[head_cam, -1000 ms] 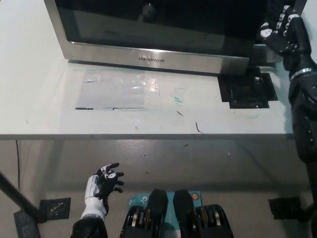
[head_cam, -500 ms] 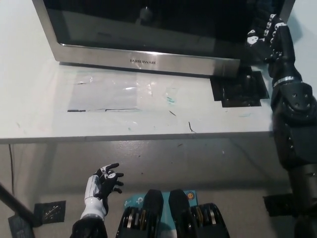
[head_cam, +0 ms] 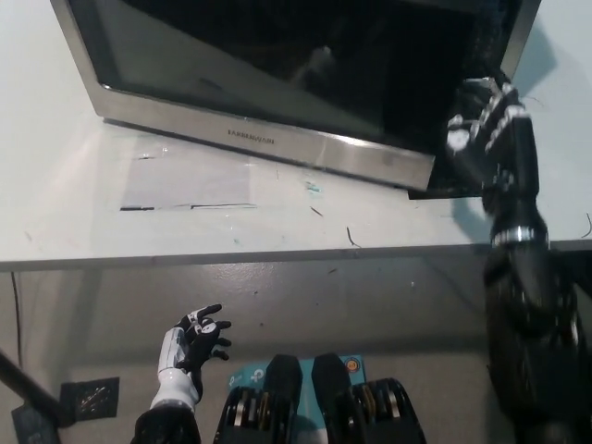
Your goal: A microwave is kept infront of the robot with its door slightly ajar. The robot uses its right hand to push the door towards the left to open it.
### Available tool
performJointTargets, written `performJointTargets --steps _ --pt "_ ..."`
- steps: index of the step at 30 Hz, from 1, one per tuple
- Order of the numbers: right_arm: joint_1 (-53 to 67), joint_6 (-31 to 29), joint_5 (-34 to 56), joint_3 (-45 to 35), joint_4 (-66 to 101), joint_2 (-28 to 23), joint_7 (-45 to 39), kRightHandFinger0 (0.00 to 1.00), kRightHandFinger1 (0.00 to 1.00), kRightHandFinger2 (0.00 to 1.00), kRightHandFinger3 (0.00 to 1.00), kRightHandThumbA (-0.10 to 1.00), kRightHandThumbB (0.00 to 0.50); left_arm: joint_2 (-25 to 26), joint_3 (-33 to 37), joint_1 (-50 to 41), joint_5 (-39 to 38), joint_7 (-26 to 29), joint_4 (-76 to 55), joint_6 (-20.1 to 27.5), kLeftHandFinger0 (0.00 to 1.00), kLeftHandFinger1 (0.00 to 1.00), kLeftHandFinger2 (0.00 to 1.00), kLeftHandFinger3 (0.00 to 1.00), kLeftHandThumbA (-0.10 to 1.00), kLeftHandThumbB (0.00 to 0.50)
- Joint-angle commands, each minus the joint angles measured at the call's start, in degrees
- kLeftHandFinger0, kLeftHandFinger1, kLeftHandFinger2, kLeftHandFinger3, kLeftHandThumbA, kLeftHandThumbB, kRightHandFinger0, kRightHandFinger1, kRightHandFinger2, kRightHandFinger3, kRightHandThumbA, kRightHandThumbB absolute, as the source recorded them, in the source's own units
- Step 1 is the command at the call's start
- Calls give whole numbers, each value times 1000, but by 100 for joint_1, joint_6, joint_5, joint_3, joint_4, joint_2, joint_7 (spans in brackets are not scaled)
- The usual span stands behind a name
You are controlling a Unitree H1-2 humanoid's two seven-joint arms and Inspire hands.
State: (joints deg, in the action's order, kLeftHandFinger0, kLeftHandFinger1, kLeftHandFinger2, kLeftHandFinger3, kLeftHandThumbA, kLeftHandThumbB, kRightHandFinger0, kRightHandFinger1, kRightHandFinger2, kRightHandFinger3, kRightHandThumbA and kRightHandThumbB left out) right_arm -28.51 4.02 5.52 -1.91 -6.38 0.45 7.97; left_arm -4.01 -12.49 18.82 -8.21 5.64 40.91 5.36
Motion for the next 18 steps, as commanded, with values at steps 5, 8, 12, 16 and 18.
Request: performJointTargets --steps 5,8,12,16,18 --pt "688 656 513 942 1415 331 -870 559 720 768 968 397 191 -15 86 136 16 44 -97 69 231 275 389 533 56 3" --pt "996 785 651 1108 1827 297 -907 581 717 754 943 390 178 6 91 178 23 26 7 183 245 275 385 525 55 6" --pt "1384 1018 887 1261 2335 241 -919 572 731 787 951 368 163 15 100 172 15 -5 18 196 231 267 379 523 63 0" --pt "1767 963 802 1468 2687 111 -965 525 694 776 936 412 157 17 109 165 17 -10 10 176 262 297 413 542 51 0" --pt "1909 923 812 1525 2768 117 -975 494 667 755 917 430 168 27 130 172 62 22 26 193 252 288 411 539 52 0"
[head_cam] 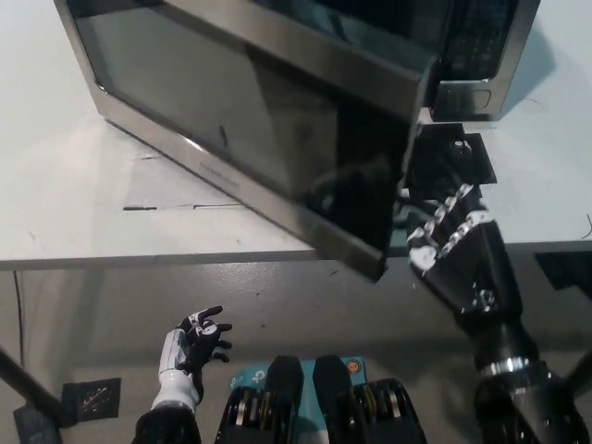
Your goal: A microwave is kept infront of the robot with its door slightly ajar. The robot uses its right hand to push the door towards the left to open it.
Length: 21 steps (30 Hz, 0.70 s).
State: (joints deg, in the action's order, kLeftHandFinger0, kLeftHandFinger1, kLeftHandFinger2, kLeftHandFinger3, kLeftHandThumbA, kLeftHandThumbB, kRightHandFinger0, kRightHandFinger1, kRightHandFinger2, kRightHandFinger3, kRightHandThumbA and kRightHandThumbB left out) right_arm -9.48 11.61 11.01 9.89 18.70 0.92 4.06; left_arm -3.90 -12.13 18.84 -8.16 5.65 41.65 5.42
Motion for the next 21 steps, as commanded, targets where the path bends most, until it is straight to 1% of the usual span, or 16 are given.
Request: performJointTargets --steps 1,2,4,7,8,9,12,13,16,18,19,20,21 --pt "82 118 272 373 283 72 -600 486 663 752 910 434 174 15 92 169 46 17 -47 196 258 294 418 538 56 0" --pt "92 116 273 376 289 73 -605 482 661 751 907 437 173 15 95 169 43 18 -47 197 260 296 421 538 59 0" --pt "345 123 440 448 412 91 -676 492 695 766 908 463 197 -10 62 155 -16 33 -118 127 241 283 415 530 35 3" --pt "442 148 426 486 479 62 -723 499 714 794 941 491 199 -39 24 201 -88 14 -110 93 231 281 409 517 25 9" --pt "487 158 418 499 491 78 -721 499 711 791 940 486 190 -34 34 192 -84 -5 -121 98 251 294 417 516 24 0" --pt "564 145 376 536 499 99 -720 486 696 777 930 495 198 -21 51 186 -69 -26 -127 99 259 303 430 521 28 0" --pt "659 209 334 542 556 124 -712 473 689 761 916 505 211 -44 38 216 -83 0 -111 113 259 300 419 510 15 0" --pt "660 167 320 537 514 124 -729 469 681 760 911 507 209 -21 56 250 -66 -31 -46 195 272 306 417 508 24 0" --pt "716 43 312 493 422 115 -774 491 704 800 956 461 164 -25 45 277 -52 15 -3 233 239 285 393 484 22 3" --pt "682 58 329 437 411 107 -789 491 694 789 955 463 169 -21 28 320 -79 2 24 226 235 279 384 489 39 9" --pt "689 67 343 405 425 88 -798 500 694 787 957 496 180 -19 28 321 -83 -1 25 210 235 281 390 499 56 10" --pt "659 87 363 358 441 52 -809 503 695 788 959 506 184 -21 17 359 -104 -10 55 210 236 283 392 504 67 7" --pt "650 90 405 302 434 48 -813 502 693 786 960 505 177 -17 27 371 -88 -1 50 191 243 296 405 512 80 2"
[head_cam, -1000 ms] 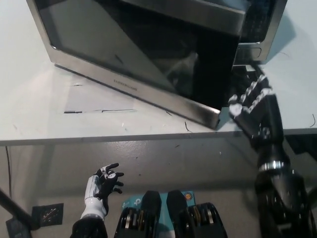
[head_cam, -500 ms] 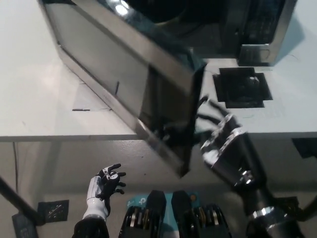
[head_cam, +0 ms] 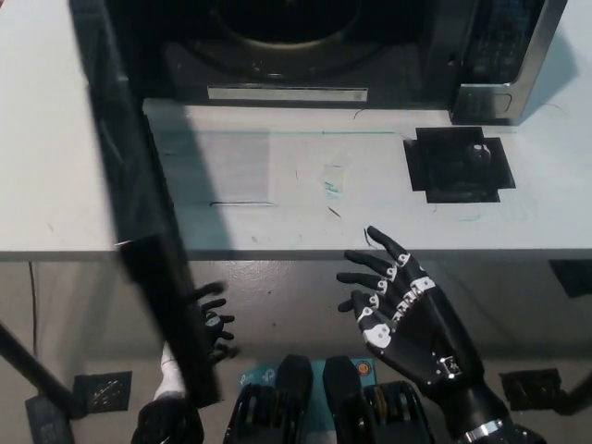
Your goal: A microwave is kept infront of the robot with its door slightly ajar. The robot uses its right hand to push the door towards the left to open it.
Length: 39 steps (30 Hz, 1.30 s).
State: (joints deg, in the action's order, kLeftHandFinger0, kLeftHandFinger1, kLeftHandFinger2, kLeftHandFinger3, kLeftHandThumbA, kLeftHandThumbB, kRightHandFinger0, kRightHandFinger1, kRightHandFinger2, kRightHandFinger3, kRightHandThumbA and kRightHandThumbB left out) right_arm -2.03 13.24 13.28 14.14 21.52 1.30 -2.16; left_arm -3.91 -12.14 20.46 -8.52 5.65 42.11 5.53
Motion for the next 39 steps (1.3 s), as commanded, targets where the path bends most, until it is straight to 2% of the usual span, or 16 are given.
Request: performJointTargets --steps 1,3,5,6,8,13,14,17,20,22,24,25,28,31,35,39 --pt "-79 -42 208 -171 172 22 -167 496 687 777 956 508 195 -20 44 197 -19 24 -24 186 250 300 410 518 86 3" --pt "-138 -68 215 -248 143 -4 -192 485 680 764 944 515 199 -21 44 244 -15 32 1 230 251 298 408 516 92 1" --pt "-22 -149 359 -509 93 -103 -188 490 713 774 932 444 156 -29 48 241 4 61 -12 253 258 290 392 509 109 13" --pt "6 -165 374 -586 74 -106 -180 492 715 772 932 433 151 -28 46 245 0 51 4 270 262 292 393 512 113 14" --pt "39 -259 484 -852 -44 -136 -178 520 714 786 968 383 114 -47 11 290 -38 86 -16 226 267 297 400 520 115 14" --pt "120 -369 206 -1356 -327 -200 25 559 733 804 952 388 128 -37 12 341 -26 90 4 239 272 300 397 544 132 15" --pt "146 -610 -14 -1580 -626 -277 182 559 744 818 931 404 153 -27 29 347 -6 78 14 267 282 310 403 544 128 5" --pt "91 -1165 -262 -1905 -1323 -350 326 516 715 789 937 416 173 -19 30 380 19 108 45 298 293 319 405 541 120 6" --pt "25 -1300 -246 -2154 -1696 -295 440 510 694 757 915 422 213 -29 4 426 -19 108 100 351 285 311 401 541 114 5" --pt "-1 -1320 18 -2427 -2087 -138 537 504 665 726 848 331 184 -32 -1 433 -28 122 92 308 273 312 410 553 118 2" --pt "-99 -1356 4 -2495 -2190 -112 526 474 641 716 836 299 167 -36 -23 509 -54 132 144 342 284 321 426 555 121 6" --pt "-133 -1479 -34 -2513 -2409 -65 548 462 629 708 809 290 214 -43 -43 544 -77 144 148 315 290 328 450 558 122 6" --pt "-244 -1680 -155 -2526 -2654 -33 542 444 616 699 792 281 218 -37 -52 635 -59 187 183 321 296 337 470 573 118 1" --pt "-298 -1732 -260 -2512 -2765 39 635 438 603 686 815 266 201 -19 -63 706 -73 174 221 359 329 360 491 591 102 0" --pt "-355 -1921 -308 -2531 -2961 67 669 448 590 685 839 270 207 -12 -47 719 -30 201 251 389 339 371 491 615 99 0" --pt "-373 -2086 -304 -2561 -3095 128 731 415 548 655 797 231 215 -3 -52 680 -38 179 260 430 354 386 501 634 80 0"
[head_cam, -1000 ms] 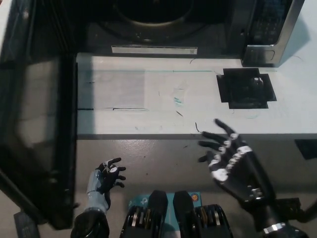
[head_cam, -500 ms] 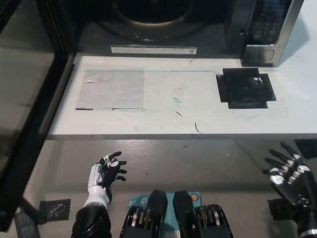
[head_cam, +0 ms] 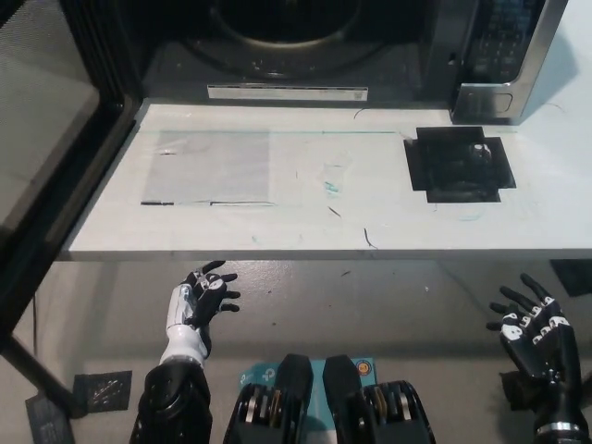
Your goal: A microwave is kept infront of the robot with its door slightly ajar. The robot uses its right hand to push the door towards the left to open it.
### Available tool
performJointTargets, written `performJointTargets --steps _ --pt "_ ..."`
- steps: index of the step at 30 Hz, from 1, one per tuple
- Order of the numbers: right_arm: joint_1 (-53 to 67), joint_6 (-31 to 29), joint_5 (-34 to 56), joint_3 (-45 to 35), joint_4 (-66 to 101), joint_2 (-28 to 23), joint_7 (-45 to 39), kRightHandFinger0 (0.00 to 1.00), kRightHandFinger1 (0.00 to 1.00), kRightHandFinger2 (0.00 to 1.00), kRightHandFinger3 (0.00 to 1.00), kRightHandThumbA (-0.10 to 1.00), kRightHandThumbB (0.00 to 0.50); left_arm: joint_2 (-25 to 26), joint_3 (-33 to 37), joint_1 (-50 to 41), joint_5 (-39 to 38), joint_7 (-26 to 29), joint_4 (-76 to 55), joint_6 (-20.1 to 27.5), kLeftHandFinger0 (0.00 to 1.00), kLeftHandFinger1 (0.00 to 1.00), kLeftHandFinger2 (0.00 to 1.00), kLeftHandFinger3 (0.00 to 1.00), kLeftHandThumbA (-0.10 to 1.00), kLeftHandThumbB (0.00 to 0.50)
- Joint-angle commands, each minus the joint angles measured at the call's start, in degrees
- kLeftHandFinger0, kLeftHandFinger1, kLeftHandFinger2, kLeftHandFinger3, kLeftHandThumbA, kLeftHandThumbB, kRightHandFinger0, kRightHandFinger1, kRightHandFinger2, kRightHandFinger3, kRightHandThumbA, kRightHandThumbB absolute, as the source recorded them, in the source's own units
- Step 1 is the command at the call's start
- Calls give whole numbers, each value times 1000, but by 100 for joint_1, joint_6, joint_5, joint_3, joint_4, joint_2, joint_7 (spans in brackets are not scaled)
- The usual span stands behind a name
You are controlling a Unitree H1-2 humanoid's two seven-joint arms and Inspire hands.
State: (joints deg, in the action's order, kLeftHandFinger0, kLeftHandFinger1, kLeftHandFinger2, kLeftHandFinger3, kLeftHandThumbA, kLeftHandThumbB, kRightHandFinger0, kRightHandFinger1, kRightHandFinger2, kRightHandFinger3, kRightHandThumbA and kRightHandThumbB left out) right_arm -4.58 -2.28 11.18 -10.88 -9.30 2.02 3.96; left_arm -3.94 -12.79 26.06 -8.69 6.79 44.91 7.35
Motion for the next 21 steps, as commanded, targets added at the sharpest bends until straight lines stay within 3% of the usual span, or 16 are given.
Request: performJointTargets --steps 1,7,21 --pt "-110 -602 -109 -51 -42 52 109 415 546 653 794 227 208 -6 2 116 -37 70 -29 221 367 393 499 631 81 0" --pt "-109 -633 -30 -109 -68 105 154 370 501 626 790 206 201 -25 -22 80 -82 46 -81 180 351 386 506 631 92 0" --pt "-117 -780 -8 -113 -151 80 92 383 513 640 788 215 197 -35 -45 108 -123 89 -17 248 323 358 457 575 73 0"
